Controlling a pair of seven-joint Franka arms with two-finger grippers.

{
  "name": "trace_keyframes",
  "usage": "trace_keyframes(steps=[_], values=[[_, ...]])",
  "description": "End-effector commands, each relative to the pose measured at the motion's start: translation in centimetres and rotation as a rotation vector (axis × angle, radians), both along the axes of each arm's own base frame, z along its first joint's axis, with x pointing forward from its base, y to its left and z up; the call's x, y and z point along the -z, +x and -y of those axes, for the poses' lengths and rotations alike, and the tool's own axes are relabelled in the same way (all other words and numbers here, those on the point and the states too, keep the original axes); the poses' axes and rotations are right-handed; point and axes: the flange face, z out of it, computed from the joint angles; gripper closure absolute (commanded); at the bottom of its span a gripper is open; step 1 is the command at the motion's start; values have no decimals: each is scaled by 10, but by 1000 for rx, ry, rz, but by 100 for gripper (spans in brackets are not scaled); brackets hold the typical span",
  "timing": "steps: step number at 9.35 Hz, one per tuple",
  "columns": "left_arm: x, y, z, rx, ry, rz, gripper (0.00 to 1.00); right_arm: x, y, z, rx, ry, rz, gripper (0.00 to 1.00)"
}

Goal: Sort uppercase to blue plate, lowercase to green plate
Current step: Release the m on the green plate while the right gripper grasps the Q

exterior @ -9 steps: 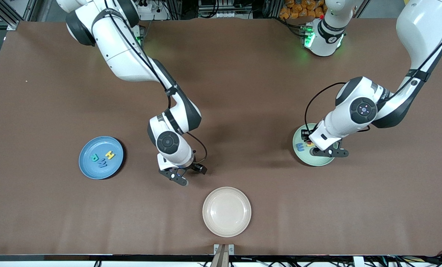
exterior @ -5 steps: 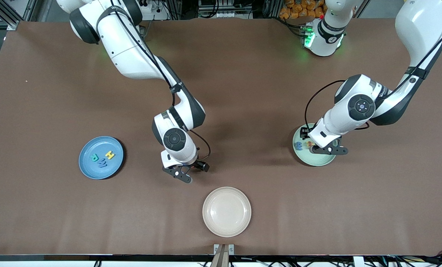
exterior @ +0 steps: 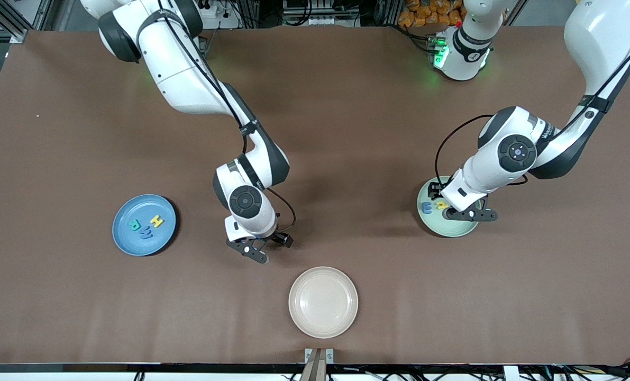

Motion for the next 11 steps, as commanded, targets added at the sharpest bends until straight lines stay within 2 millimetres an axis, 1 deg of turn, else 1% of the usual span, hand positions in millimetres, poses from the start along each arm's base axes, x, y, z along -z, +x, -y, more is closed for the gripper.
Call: trace_keyframes(steps=[1, 2, 3, 4, 5, 6, 7, 8, 9, 10, 11], values=[[-12, 3, -1, 1, 6, 33, 38, 2, -2, -3, 31, 2, -4, 0], [-20, 12, -1, -7, -7, 49, 38, 2, -2, -3, 33, 4, -4, 1], [-31, 21, 4, -15, -23, 69, 38, 7, -5, -3, 35, 4, -11, 24], [-40, 35, 2, -32, -20, 89, 38, 10, -7, -3, 46, 9, -9, 67], [-46, 48, 1, -44, -8, 112, 38, 19, -12, -4, 42, 10, -8, 100], [-52, 60, -3, -62, 0, 134, 38, 24, -17, -5, 35, 18, 8, 100], [-65, 74, -12, -106, -17, 134, 38, 23, -18, -3, 22, 22, 17, 100], [-75, 86, -21, -112, -11, 125, 38, 16, -17, -4, 18, 27, 22, 100], [-88, 97, -33, -108, -16, 118, 38, 2, -14, -4, 17, 34, 31, 100], [-99, 104, -50, -103, -13, 121, 37, -14, -11, 2, 5, 38, 32, 100], [-107, 109, -68, -82, -12, 117, 35, -37, -7, 14, -15, 39, 28, 100]])
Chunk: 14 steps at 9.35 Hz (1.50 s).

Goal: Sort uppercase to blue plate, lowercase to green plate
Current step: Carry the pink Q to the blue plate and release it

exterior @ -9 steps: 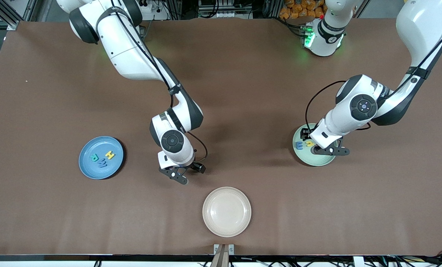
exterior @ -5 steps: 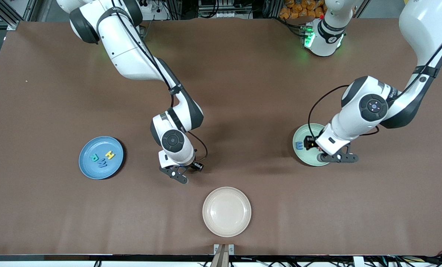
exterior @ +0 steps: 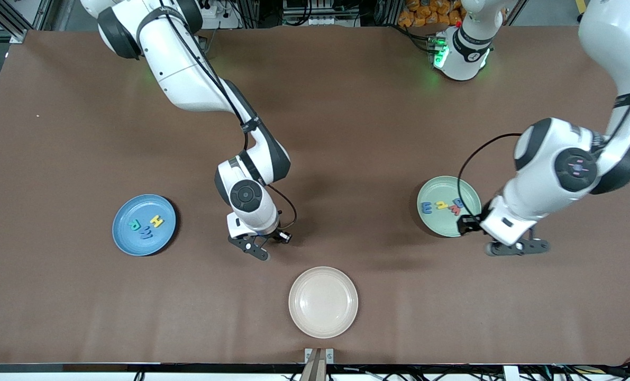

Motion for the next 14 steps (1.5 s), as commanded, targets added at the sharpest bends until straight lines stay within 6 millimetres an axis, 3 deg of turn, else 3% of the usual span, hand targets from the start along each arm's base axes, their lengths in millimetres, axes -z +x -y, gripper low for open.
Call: trace_keyframes(steps=[1, 2, 4, 5, 6, 7, 8, 12, 13, 14], values=[[-20, 11, -34, 50, -1, -28, 26, -52, 4, 32, -53, 8, -28, 100], [-32, 12, -58, 110, 28, -22, 6, -78, 11, 52, -88, 5, -40, 100], [-46, 11, -77, 148, -10, -13, 0, -111, 18, 118, -199, -3, -81, 100], [-53, 11, -90, 118, -36, -7, 0, -109, 16, 163, -254, -12, -105, 100], [-79, 7, -93, 143, 12, 39, 0, -109, 16, 198, -299, -13, -116, 100], [-85, 6, -118, 97, 52, 45, 0, -102, 15, 225, -331, -13, -135, 100], [-94, 4, -121, 56, 16, 53, 0, -90, 6, 249, -366, -11, -161, 100], [-126, -8, -123, -32, 1, 67, 0, -70, -17, 383, -537, -16, -210, 100], [-135, -12, -123, -36, 2, 73, 0, -65, -21, 396, -546, -14, -206, 100], [-140, -16, -117, -18, 12, 67, 0, -63, -22, 405, -534, -13, -206, 89]])
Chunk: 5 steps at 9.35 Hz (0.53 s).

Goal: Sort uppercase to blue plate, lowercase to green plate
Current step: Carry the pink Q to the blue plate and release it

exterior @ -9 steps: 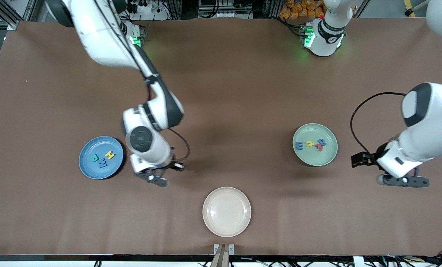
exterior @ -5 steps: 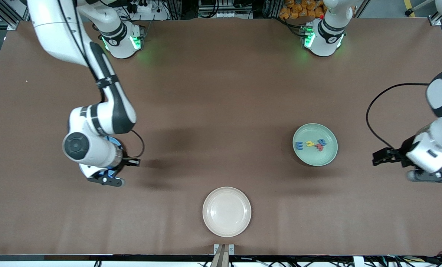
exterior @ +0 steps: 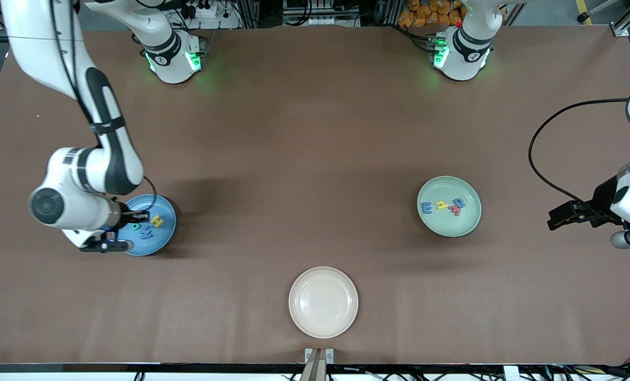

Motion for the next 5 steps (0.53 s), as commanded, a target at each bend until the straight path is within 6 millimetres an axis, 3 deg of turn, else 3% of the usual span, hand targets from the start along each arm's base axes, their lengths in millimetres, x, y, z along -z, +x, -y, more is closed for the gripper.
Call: trace_keyframes(steps=[1, 2, 5], values=[[-22, -17, 3, 53, 3, -19, 0, -6, -13, 5, -7, 17, 9, 16], [-31, -25, -1, 71, 10, -32, 0, -19, -14, 13, 7, 23, 25, 0], [-52, -43, 4, 80, 11, -54, 0, -94, -18, 12, 7, 49, 131, 0]])
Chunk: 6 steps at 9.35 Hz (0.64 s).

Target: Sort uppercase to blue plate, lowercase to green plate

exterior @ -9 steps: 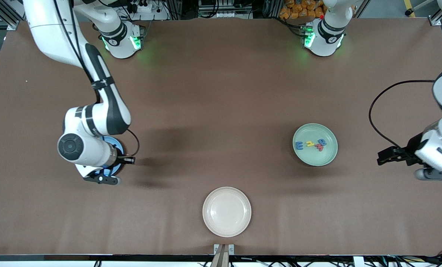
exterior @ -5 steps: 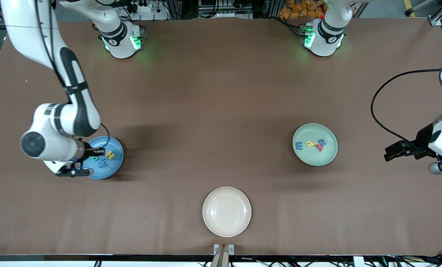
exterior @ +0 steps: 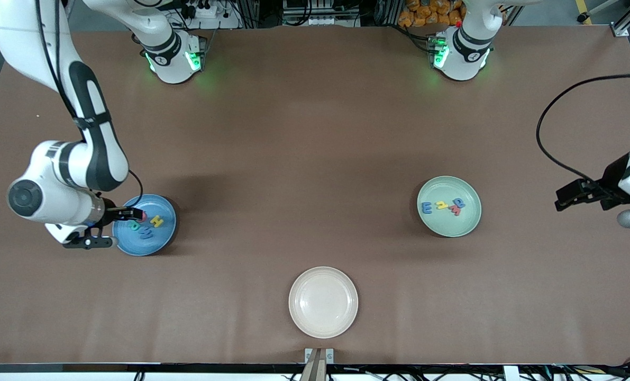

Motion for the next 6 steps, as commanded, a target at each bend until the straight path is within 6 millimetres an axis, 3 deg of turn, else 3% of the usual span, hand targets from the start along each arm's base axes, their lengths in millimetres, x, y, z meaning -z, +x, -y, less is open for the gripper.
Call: trace_keyframes(steps=[1, 2, 4, 6], values=[[-16, -21, -2, 19, -20, -28, 0, -78, -19, 6, 3, 40, 100, 0], [-22, -27, -3, 22, -24, -27, 0, -110, -23, 13, 14, 49, 146, 0], [-33, -28, -9, 12, -26, -6, 0, -172, -28, 7, -18, 58, 236, 0], [-31, -29, -5, 20, -31, -25, 0, -233, -29, 13, -31, 48, 247, 0]])
